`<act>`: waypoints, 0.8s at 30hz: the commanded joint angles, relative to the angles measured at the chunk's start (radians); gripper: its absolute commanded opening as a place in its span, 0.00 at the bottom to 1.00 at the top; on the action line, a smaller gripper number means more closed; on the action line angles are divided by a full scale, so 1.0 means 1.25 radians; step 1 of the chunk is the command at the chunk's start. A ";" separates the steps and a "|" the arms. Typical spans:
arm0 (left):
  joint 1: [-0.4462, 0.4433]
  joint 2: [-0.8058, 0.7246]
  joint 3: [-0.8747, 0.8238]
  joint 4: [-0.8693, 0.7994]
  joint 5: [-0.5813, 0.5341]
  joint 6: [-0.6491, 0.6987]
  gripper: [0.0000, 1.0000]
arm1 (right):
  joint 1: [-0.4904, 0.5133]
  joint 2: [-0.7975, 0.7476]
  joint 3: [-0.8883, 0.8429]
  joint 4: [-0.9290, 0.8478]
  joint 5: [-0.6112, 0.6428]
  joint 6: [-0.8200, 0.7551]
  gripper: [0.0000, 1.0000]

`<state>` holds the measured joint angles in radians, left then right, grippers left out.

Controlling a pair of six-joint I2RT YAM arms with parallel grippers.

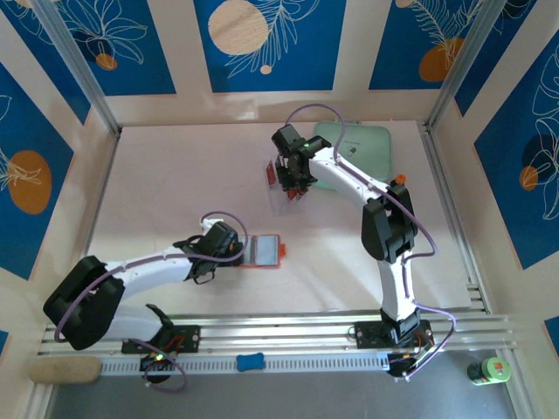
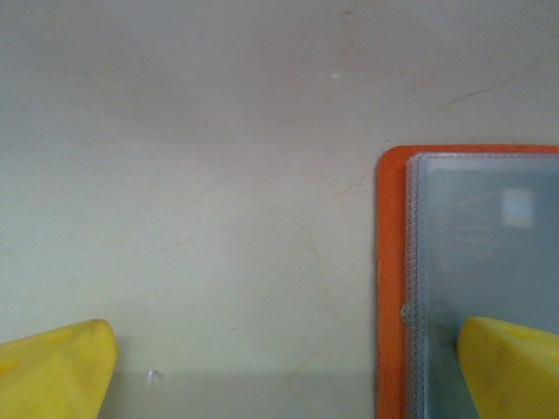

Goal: Put the credit cards into the card holder

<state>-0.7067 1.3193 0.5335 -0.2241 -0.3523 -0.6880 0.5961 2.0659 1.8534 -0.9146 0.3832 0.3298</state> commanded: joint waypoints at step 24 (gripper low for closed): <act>0.008 -0.015 -0.012 0.008 0.005 -0.015 1.00 | -0.017 0.042 0.066 -0.031 -0.114 0.005 0.10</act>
<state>-0.7067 1.3174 0.5301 -0.2203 -0.3489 -0.6994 0.5800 2.1304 1.9301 -0.9550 0.3199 0.3183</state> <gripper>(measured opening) 0.996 0.099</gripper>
